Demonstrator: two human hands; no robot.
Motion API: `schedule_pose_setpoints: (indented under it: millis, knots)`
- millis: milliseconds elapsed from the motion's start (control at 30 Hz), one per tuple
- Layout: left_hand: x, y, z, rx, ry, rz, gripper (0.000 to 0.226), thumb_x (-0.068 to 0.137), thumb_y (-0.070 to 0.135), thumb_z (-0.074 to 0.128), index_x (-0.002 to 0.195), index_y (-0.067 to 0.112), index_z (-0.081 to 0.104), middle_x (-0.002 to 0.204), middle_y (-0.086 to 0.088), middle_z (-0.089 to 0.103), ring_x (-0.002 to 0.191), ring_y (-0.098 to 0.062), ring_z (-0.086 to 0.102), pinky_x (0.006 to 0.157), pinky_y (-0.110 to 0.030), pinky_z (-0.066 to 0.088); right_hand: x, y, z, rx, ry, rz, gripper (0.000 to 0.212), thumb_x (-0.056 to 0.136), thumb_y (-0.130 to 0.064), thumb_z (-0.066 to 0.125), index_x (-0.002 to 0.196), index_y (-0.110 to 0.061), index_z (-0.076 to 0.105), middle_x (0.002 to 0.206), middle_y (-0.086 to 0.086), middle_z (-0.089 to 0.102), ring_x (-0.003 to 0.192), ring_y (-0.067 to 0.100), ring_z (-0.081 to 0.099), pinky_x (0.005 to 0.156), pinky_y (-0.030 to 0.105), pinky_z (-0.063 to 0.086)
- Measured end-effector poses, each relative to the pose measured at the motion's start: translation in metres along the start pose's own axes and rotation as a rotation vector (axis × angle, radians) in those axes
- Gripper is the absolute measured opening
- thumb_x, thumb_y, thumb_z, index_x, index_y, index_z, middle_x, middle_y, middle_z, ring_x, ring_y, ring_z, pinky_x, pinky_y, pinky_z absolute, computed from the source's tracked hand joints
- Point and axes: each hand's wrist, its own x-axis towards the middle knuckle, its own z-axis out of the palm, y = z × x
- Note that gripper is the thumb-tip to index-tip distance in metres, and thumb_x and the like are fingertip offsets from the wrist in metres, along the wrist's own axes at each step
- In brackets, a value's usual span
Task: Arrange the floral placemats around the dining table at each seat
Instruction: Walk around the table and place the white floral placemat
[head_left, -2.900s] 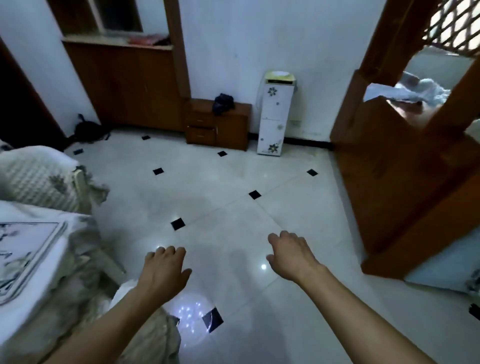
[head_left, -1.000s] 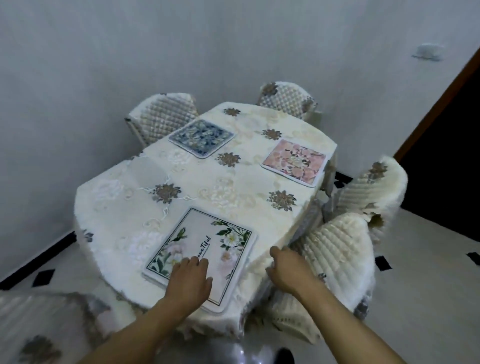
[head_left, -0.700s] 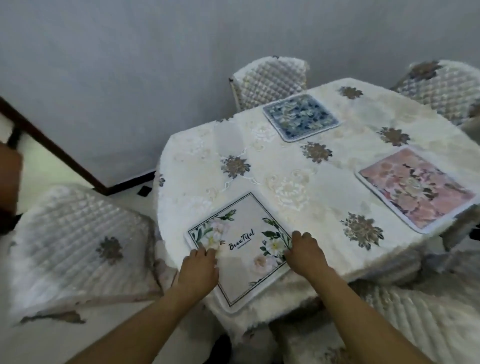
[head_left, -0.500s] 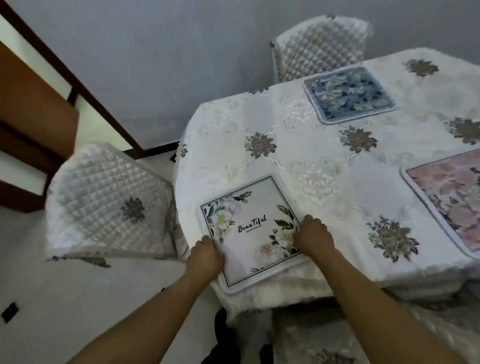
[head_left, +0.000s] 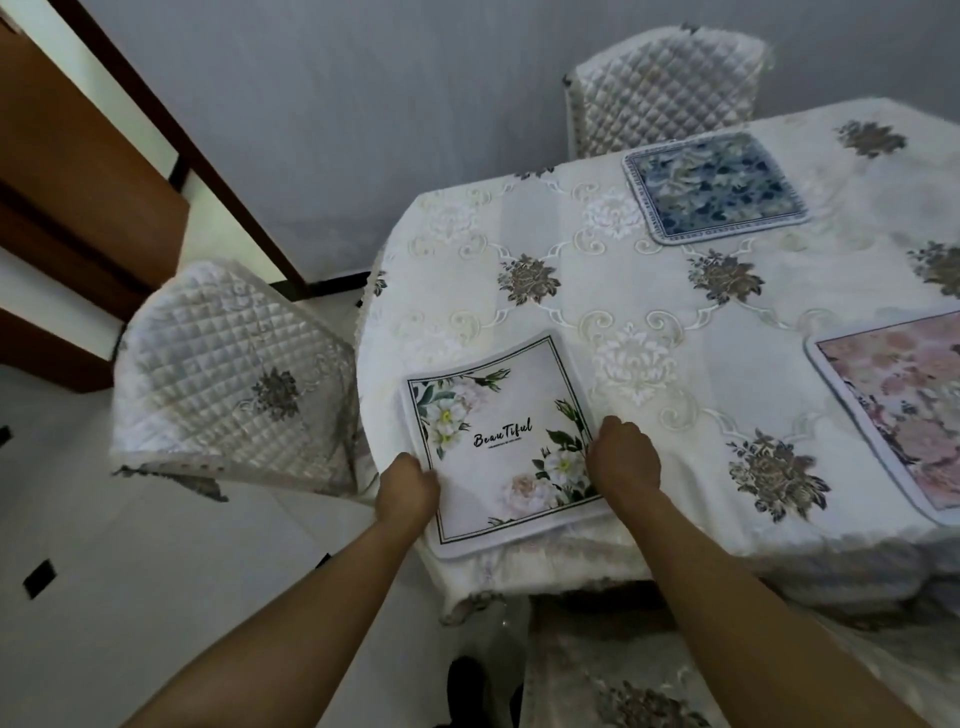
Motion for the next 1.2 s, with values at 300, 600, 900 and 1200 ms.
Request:
schedule_pose_setpoints:
  millis: [300,600,900,1200]
  knots:
    - [-0.031,0.031,-0.053,-0.002,0.006,0.402,0.012,0.089,0.023,0.057,0.082,0.014,0.053,0.085,-0.008,0.064,0.079,-0.031,0.059,0.063,-0.032,0.041,-0.07,0.015,-0.083,0.048,0.184,0.126,0.009,0.089,-0.011,0.049,0.092,-0.006,0.055,0.096,0.016,0.064,0.087,0.033,0.062,0.064,0.029,0.041]
    - [-0.101,0.069,-0.054,-0.023,-0.101,0.787,0.029,0.09,0.025,0.062,0.069,0.021,0.042,0.064,-0.001,0.052,0.059,-0.016,0.048,0.049,-0.029,0.028,-0.199,0.066,-0.15,0.043,0.431,0.366,0.014,0.09,-0.018,0.05,0.095,-0.01,0.06,0.101,0.015,0.068,0.096,0.034,0.064,0.069,0.03,0.044]
    - [-0.247,0.148,0.013,0.017,-0.243,1.074,0.022,0.087,0.029,0.063,0.074,0.017,0.049,0.07,-0.002,0.058,0.066,-0.02,0.053,0.055,-0.033,0.038,-0.34,0.196,-0.207,0.166,0.621,0.67,0.02,0.086,-0.026,0.05,0.096,-0.016,0.065,0.096,0.012,0.07,0.088,0.033,0.065,0.071,0.032,0.05]
    - [-0.447,0.226,0.152,0.063,-0.351,1.244,0.021,0.086,0.03,0.065,0.073,0.019,0.052,0.07,-0.001,0.059,0.068,-0.022,0.056,0.056,-0.033,0.04,-0.477,0.392,-0.266,0.256,0.728,0.882,0.01,0.083,-0.023,0.054,0.074,-0.021,0.053,0.079,0.005,0.063,0.067,0.024,0.053,0.061,0.028,0.04]
